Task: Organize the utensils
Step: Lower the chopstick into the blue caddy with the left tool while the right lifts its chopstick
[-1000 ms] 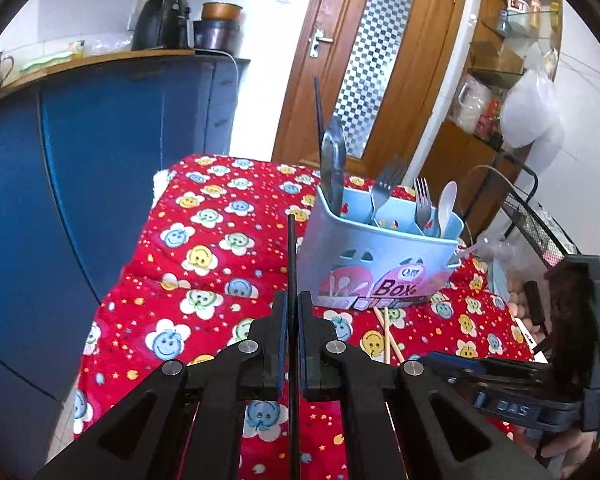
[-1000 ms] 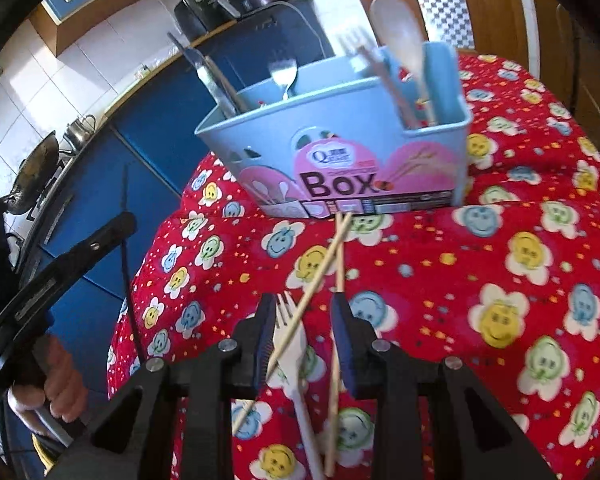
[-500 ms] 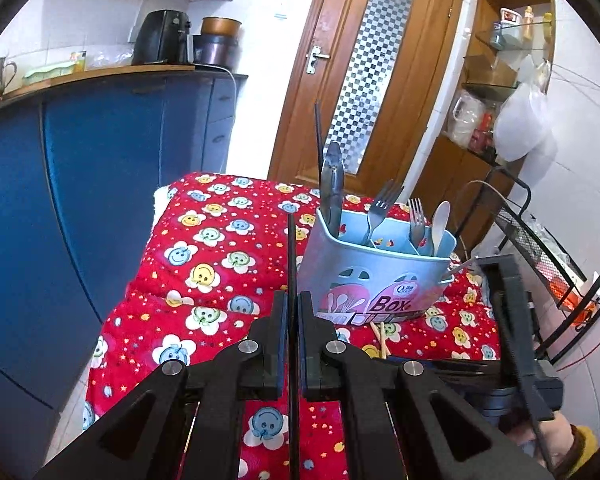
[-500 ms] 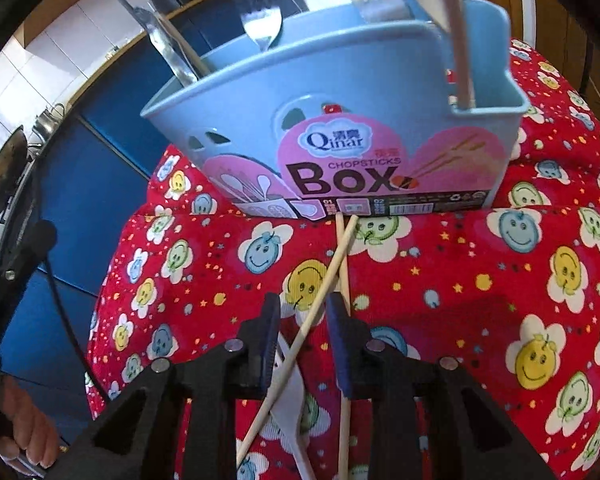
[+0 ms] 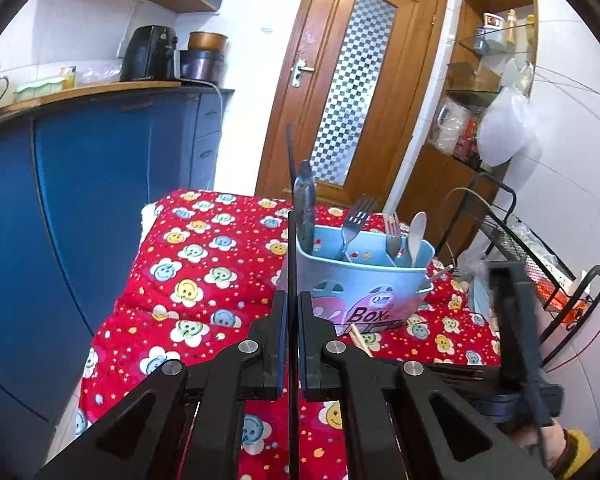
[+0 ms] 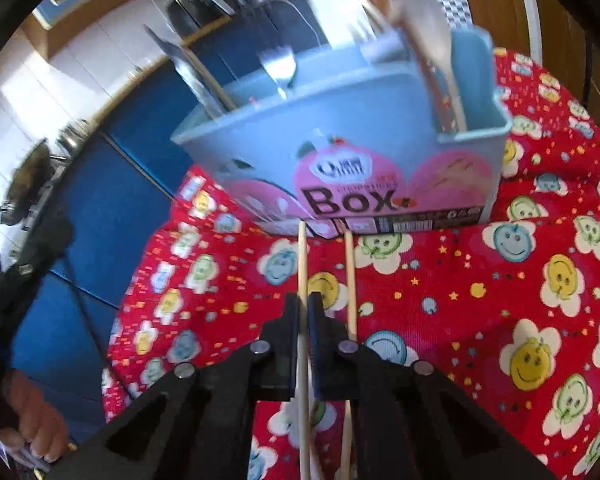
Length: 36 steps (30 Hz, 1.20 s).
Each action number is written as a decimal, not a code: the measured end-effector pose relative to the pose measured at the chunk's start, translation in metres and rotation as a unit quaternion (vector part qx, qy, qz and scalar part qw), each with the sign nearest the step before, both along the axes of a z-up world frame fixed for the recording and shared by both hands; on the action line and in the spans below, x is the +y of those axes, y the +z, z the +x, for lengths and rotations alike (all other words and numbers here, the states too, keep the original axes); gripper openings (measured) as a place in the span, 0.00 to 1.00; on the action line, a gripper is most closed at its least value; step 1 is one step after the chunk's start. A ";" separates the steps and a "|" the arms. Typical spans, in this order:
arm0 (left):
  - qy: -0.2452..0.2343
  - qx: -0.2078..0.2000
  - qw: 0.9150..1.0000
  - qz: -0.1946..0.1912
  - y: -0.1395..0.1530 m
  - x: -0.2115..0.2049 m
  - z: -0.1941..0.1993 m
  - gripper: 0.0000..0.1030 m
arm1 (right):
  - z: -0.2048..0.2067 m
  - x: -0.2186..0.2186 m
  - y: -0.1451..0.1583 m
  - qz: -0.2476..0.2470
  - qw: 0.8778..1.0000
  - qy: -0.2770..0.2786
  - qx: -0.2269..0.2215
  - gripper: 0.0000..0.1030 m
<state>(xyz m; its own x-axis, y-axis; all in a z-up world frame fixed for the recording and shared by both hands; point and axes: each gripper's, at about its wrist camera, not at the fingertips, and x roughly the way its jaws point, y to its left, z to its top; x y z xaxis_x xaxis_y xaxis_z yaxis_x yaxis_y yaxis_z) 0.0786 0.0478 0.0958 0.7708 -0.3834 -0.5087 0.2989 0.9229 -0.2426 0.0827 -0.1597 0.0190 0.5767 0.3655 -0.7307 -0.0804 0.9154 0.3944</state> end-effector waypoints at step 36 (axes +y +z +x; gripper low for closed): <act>0.018 -0.132 0.991 -0.001 0.133 -0.056 0.075 0.04 | -0.020 -0.086 0.114 0.039 0.964 -0.075 -0.251 0.06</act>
